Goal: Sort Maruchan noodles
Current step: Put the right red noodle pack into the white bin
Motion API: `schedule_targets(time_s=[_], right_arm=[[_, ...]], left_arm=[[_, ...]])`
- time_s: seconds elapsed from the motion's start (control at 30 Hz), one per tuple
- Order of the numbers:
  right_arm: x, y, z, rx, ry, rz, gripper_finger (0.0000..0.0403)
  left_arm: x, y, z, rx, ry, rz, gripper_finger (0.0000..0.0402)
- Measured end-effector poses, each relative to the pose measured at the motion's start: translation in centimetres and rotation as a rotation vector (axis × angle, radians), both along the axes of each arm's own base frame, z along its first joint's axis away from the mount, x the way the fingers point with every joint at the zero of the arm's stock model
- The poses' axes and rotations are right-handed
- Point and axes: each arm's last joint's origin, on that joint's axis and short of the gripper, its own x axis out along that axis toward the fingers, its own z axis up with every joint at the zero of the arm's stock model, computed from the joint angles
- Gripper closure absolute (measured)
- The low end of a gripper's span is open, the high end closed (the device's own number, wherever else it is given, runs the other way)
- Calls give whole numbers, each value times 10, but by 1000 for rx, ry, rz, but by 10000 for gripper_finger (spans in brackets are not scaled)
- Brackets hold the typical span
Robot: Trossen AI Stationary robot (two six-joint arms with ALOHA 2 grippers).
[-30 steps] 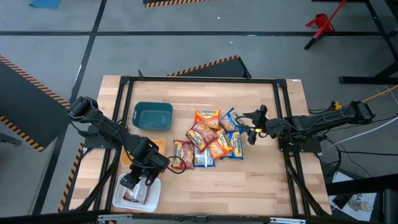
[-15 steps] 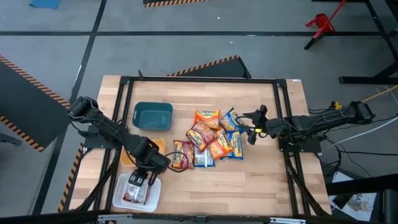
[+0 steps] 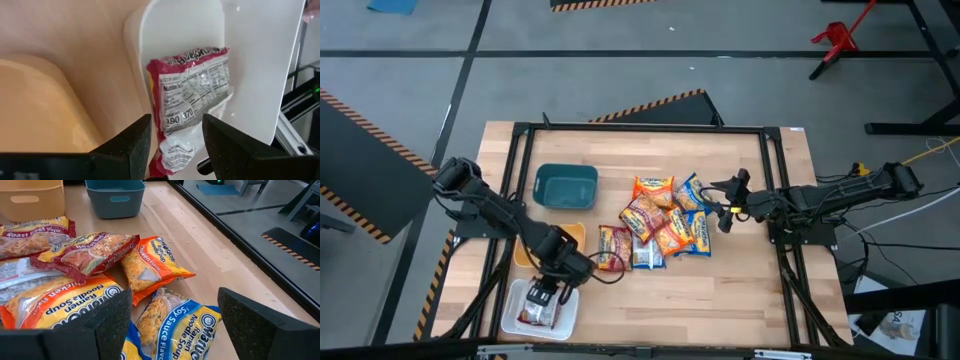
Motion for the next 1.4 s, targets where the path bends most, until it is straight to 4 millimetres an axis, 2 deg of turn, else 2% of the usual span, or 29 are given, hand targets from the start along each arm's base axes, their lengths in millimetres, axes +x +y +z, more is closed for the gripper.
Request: schedule_targets(time_s=[0.23,0.47,0.63,0.97,1.4], right_arm=[[-1,0,-2,4,25,-5,121],[-2,0,-3,4,29,-5,121],[-2,0,-3,4,29,-5,121],[-2,0,-3,4,29,-5,121],[-2,-1,-3,-2,28,-14,121]], left_arm=[[1,-8,-16,28,51,-35,232],[1,-10,-16,4,59,-50,237],[0,-11,-16,-2,51,-76,276],[0,-11,-16,0,47,-78,391],[-4,-8,-10,6,138,2,401]])
